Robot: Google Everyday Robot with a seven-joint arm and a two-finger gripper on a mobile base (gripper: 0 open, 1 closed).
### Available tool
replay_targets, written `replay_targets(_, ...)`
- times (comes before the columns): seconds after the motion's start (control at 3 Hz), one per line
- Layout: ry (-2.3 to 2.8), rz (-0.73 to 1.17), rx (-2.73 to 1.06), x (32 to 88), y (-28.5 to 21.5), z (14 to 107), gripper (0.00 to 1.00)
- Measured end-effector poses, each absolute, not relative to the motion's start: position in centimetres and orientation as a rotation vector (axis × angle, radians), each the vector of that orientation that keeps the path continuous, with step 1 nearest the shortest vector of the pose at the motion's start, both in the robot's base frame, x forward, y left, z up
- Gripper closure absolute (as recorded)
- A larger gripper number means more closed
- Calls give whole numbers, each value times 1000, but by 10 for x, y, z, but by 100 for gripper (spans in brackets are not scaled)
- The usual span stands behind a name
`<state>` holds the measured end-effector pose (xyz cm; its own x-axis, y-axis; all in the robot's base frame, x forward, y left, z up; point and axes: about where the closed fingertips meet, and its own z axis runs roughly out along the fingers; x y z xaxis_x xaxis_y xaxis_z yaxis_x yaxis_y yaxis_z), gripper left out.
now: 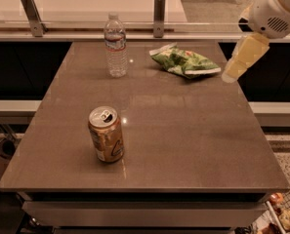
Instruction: Move green jalapeno chip bag near orange can
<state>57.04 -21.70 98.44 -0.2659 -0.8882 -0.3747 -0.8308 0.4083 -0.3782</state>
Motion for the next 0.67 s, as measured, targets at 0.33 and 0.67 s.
replay_targets(0.33,2137,-46,-1339,612,-216,958,0)
replay_targets(0.67,2172,60,-1171,642,-226,930,0)
